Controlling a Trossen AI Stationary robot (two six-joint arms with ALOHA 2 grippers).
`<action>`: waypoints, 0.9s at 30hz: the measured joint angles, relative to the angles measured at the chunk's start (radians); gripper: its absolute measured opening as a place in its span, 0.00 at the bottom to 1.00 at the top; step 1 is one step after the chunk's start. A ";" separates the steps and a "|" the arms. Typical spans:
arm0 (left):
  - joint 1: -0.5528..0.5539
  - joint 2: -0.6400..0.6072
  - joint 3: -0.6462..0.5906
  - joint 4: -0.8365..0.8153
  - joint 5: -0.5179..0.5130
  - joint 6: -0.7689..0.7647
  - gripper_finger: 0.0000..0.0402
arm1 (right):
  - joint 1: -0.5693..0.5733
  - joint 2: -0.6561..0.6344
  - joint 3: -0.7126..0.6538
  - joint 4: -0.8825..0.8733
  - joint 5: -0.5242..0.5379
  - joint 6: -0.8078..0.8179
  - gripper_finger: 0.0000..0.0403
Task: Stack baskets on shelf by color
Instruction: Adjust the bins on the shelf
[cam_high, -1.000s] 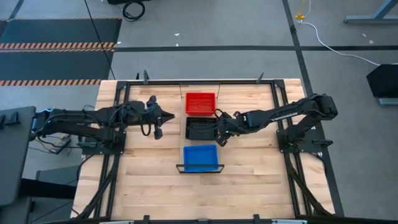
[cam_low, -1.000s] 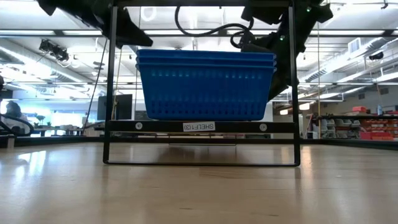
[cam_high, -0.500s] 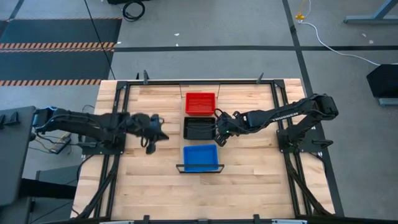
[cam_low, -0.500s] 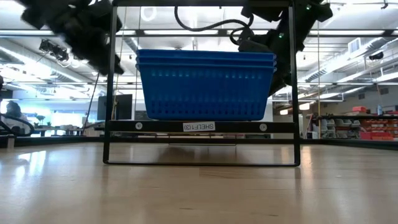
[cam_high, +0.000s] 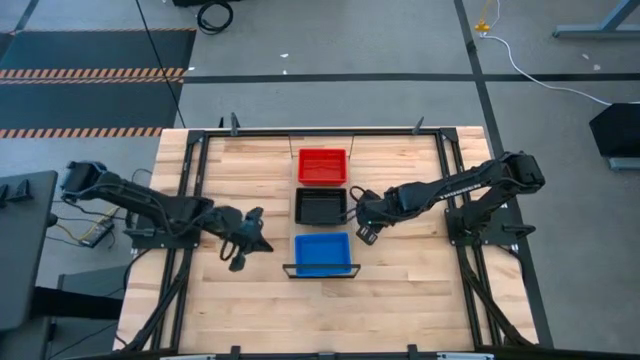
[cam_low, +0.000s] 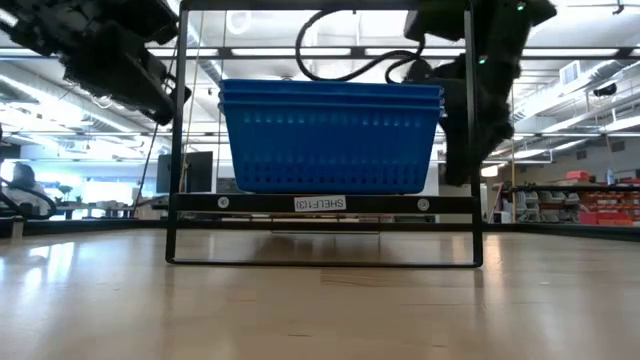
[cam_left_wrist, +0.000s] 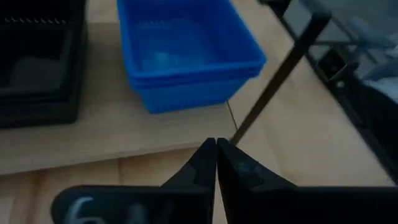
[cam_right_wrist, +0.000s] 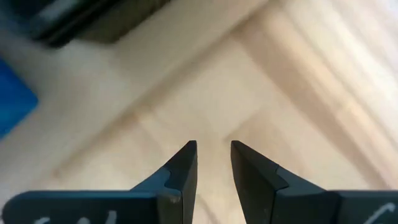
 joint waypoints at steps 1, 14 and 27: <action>-0.014 0.018 0.000 0.004 -0.018 -0.001 0.04 | 0.012 0.000 0.000 -0.009 -0.009 0.013 0.26; -0.041 0.127 0.000 0.094 -0.085 -0.017 0.05 | 0.155 0.000 0.000 0.168 -0.113 0.061 0.26; -0.040 0.163 0.001 0.173 -0.185 0.004 0.04 | 0.169 -0.001 0.000 0.222 -0.123 0.057 0.26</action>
